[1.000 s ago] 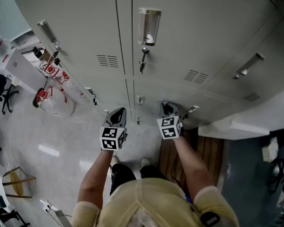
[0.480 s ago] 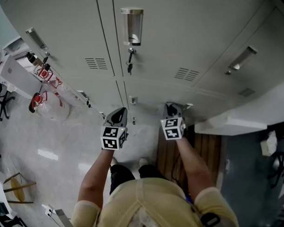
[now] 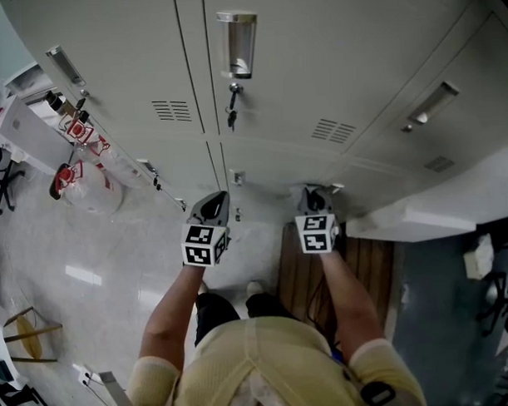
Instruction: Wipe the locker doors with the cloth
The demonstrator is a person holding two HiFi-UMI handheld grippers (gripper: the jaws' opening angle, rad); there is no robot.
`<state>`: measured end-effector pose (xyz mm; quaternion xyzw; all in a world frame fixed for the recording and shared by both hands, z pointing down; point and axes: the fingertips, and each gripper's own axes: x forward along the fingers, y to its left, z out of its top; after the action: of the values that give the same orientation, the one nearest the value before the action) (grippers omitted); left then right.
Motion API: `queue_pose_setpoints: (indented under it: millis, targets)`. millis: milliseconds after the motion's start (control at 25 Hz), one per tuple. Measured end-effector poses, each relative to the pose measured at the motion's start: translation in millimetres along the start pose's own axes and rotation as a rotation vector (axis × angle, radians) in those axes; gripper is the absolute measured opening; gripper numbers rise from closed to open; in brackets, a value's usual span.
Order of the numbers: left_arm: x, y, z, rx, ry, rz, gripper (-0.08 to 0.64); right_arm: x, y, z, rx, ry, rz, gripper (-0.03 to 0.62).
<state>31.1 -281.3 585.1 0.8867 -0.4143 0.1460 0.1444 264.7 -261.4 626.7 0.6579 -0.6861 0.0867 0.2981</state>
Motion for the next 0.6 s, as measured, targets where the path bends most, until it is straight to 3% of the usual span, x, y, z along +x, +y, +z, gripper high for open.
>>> queue_pose_setpoints:
  millis: [240, 600]
  targets:
    - [-13, 15, -8, -0.024, -0.002, 0.033, 0.002, -14, 32, 2, 0.022, -0.027, 0.054, 0.005]
    - [-44, 50, -27, -0.07, 0.011, 0.116, 0.002, -5, 118, 14, -0.011, -0.046, 0.211, 0.005]
